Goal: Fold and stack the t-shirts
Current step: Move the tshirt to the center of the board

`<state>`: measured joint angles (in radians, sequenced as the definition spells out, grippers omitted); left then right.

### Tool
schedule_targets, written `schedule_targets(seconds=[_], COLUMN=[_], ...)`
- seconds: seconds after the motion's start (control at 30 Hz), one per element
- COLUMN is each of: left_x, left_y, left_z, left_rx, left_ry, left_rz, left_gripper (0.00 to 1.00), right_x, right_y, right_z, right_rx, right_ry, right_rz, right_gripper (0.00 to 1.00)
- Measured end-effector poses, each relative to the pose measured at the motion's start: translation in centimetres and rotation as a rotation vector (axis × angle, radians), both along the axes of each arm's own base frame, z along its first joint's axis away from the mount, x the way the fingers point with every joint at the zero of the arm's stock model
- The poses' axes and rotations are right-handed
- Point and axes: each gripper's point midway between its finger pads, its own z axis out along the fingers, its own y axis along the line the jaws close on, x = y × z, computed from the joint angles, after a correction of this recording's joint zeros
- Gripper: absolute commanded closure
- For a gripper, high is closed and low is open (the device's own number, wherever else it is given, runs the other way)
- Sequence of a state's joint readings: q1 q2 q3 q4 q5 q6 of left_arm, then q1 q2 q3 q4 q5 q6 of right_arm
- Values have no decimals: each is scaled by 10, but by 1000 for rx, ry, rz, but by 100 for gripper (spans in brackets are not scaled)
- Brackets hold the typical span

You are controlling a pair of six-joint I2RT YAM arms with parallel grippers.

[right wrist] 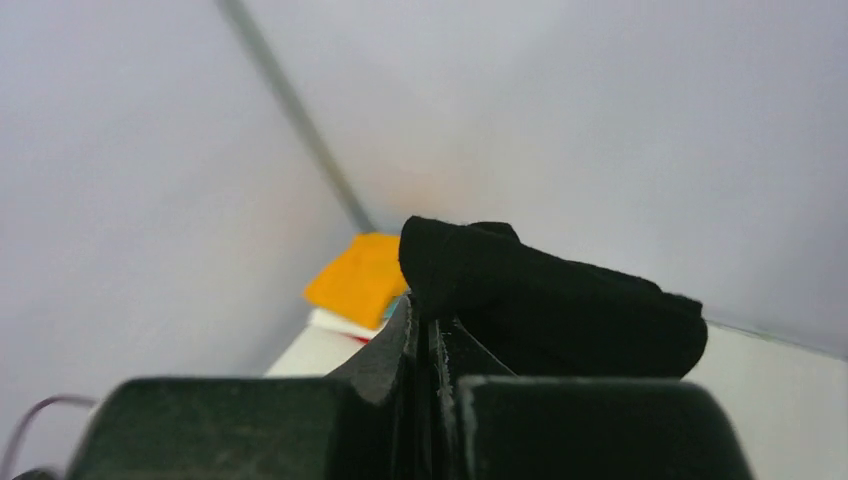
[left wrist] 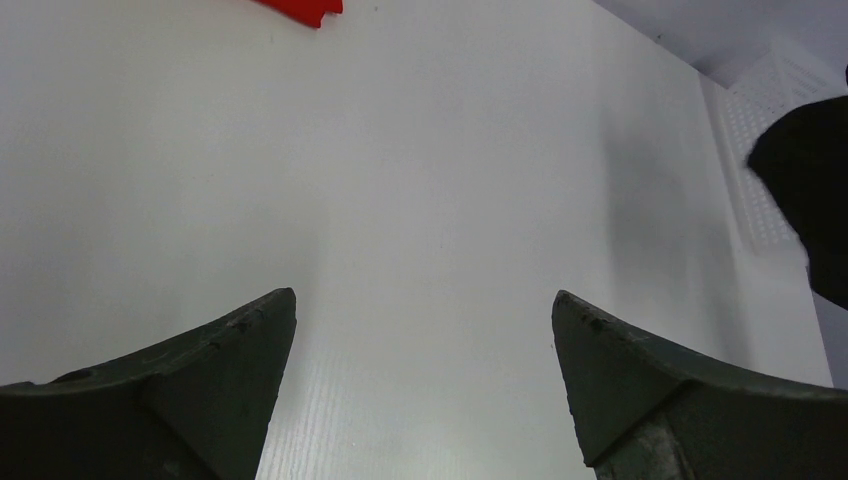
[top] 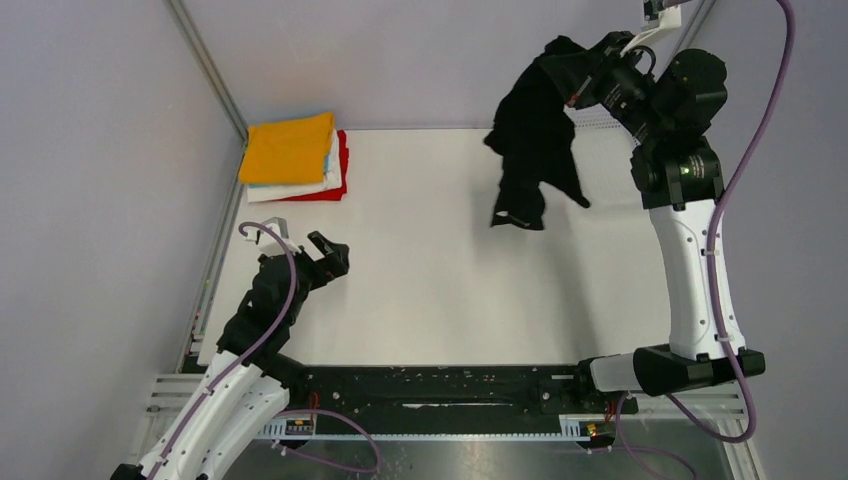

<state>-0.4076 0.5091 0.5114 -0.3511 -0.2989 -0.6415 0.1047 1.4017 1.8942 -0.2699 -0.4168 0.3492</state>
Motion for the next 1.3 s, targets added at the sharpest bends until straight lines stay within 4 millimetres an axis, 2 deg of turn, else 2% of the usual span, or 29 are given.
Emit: schedule_targets(seconds=[0.1,0.23,0.33,0.4,0.47,0.5,0.53,0.57,0.6,0.63,0.7,0.77,0.83,0.87,0.93,1.03,1.13,1.2,1.3], left_x=[-3,-7,-10,-11,-12,-12,-12,-11,-11,-11,-10,-9,-10,-10,-13,-17,-18,-16,-11], left_y=[0,0,1,1,1,1,0,-1,-2,-3,-7,-11,-16,-19,-23,-28,-34,-39,-48], left_z=[-3,-4,-2,-2,-4,-4,-5,-6,-9,-11,-19,-28,-39,-45,-58,-71,-75,-75,-78], left_rx=[-3,-11,-24,-31,-36,-39,-40,-42,-43,-43,-41,-38,-35,-34,-34,-41,-53,-64,-81], left_ry=[16,23,15,18,28,30,34,40,50,63,97,137,185,206,253,299,312,313,323], left_rz=[-4,-5,-5,-2,1,2,2,0,-3,-7,-18,-33,-54,-64,-84,-111,-135,-154,-185], left_gripper=[1,1,1,1,1,1,1,1,1,1,1,1,1,1,1,1,1,1,1], right_x=[-31,-53,-60,-62,-61,-59,-56,-52,-48,-45,-43,-54,-69,-75,-80,-87,-99,-108,-121], right_y=[36,58,68,72,71,70,67,64,59,55,41,23,6,-4,-16,-31,-50,-57,-61], right_z=[14,11,-7,-34,-71,-97,-124,-156,-193,-224,-306,-376,-414,-423,-422,-400,-373,-367,-372], right_rx=[27,61,93,113,124,126,126,121,110,104,52,-34,-106,-141,-172,-157,-89,-49,-8], right_ry=[-45,-40,-6,48,126,184,245,317,394,470,653,825,925,946,911,776,599,525,488], right_rz=[133,238,290,307,291,270,242,203,156,117,7,-96,-176,-217,-263,-320,-396,-423,-431], right_gripper=[100,100,100,100,99,95,83,61,30,3,0,1,1,1,1,0,1,1,1])
